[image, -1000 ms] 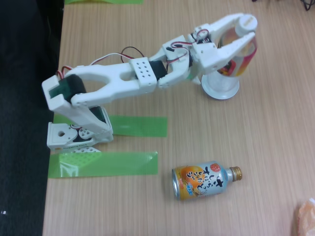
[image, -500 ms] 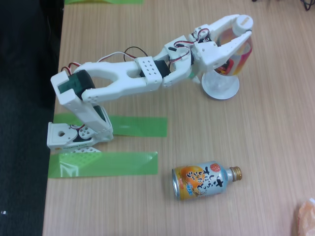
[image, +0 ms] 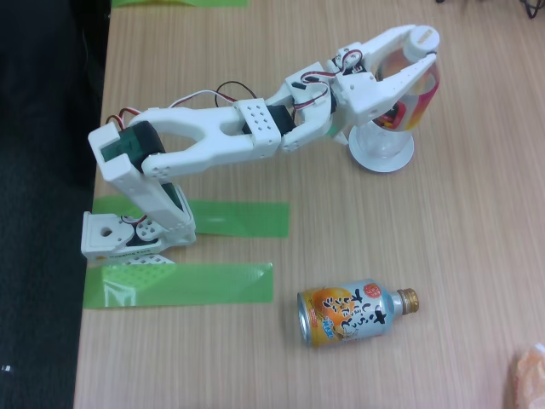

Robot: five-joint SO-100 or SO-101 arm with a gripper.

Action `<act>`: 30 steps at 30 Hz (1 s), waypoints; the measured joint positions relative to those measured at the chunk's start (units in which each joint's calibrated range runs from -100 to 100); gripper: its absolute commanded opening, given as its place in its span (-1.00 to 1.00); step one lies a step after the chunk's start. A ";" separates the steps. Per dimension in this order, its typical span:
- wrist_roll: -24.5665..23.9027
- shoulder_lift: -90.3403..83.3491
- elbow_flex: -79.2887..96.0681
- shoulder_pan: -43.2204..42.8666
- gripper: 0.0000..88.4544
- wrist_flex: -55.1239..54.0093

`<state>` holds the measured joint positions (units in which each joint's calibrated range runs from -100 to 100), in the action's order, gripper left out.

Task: Pick up the plastic bottle and stand it up on the white place

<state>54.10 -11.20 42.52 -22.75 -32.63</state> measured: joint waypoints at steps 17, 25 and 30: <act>-0.05 0.17 0.00 -0.97 -0.75 0.00; 0.00 4.88 -2.26 -0.75 -0.75 0.00; 0.00 6.73 -4.25 -1.27 -0.75 0.00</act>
<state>54.10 -4.46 38.27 -24.02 -32.63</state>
